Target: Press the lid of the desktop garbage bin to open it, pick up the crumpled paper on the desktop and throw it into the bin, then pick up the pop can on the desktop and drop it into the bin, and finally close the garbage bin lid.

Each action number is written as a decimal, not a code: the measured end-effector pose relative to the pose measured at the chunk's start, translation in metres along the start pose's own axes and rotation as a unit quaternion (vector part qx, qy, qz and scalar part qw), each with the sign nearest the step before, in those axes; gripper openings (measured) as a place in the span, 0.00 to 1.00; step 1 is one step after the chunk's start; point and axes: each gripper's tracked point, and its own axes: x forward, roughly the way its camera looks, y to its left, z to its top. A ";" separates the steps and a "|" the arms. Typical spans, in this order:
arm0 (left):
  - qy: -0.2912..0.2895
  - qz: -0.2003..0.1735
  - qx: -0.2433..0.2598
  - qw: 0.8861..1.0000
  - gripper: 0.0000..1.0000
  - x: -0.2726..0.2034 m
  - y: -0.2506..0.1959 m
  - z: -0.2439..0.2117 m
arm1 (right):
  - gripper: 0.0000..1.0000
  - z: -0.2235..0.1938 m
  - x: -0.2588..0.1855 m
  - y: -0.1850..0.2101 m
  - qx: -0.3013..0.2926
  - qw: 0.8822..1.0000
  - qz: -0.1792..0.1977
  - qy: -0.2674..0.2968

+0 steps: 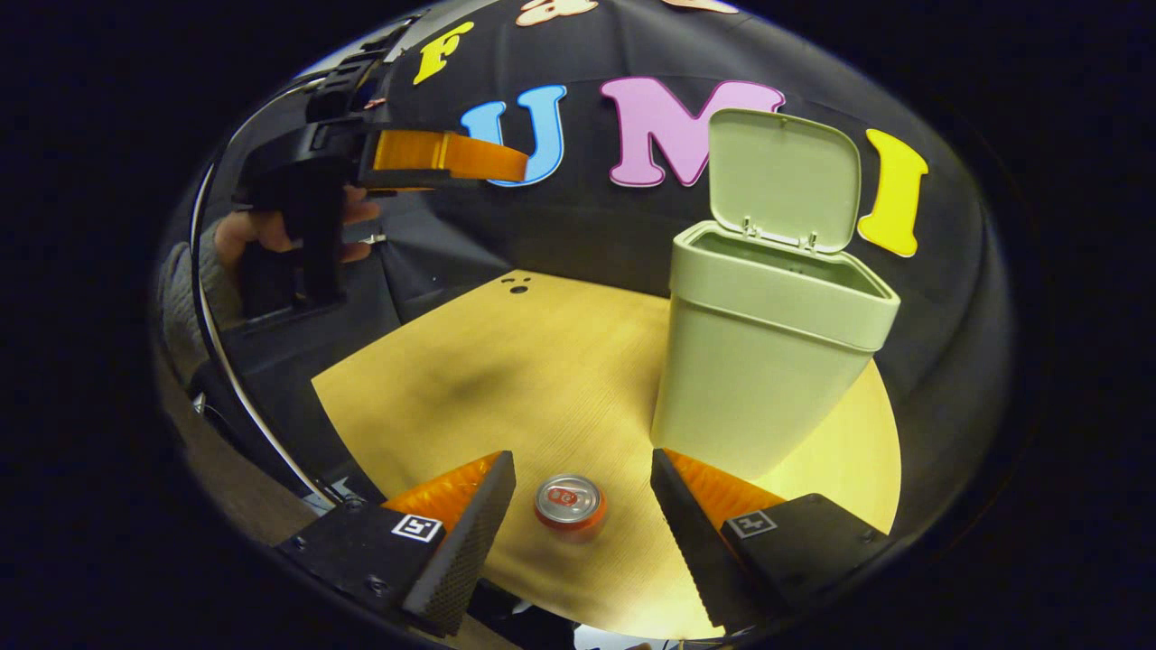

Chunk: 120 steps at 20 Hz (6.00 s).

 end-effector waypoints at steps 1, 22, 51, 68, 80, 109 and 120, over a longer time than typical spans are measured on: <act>0.003 0.010 -0.001 1.000 0.95 -0.008 0.007 -0.005 | 0.98 -0.006 0.004 0.002 -0.002 1.000 0.004 0.006; 0.049 0.086 -0.017 0.995 0.95 -0.064 0.067 -0.052 | 0.98 -0.081 0.057 0.008 -0.019 0.993 0.032 0.109; 0.048 0.047 -0.013 0.998 0.95 -0.031 0.030 -0.049 | 0.82 0.153 -0.048 -0.042 0.024 0.993 0.003 -0.116; 0.049 0.069 -0.002 0.996 0.95 -0.019 0.043 -0.045 | 0.82 0.240 -0.018 -0.148 0.060 0.977 -0.081 -0.189; 0.057 0.095 -0.012 0.994 0.95 -0.013 0.053 -0.054 | 0.82 0.182 0.050 -0.166 0.055 0.991 -0.077 -0.091; 0.062 0.091 -0.018 0.994 0.95 -0.040 0.048 -0.065 | 1.00 0.216 0.003 -0.153 0.022 0.987 -0.096 -0.126; 0.056 0.087 -0.017 0.994 0.95 -0.068 0.045 -0.064 | 0.98 0.356 -0.042 -0.193 0.012 0.947 -0.155 -0.283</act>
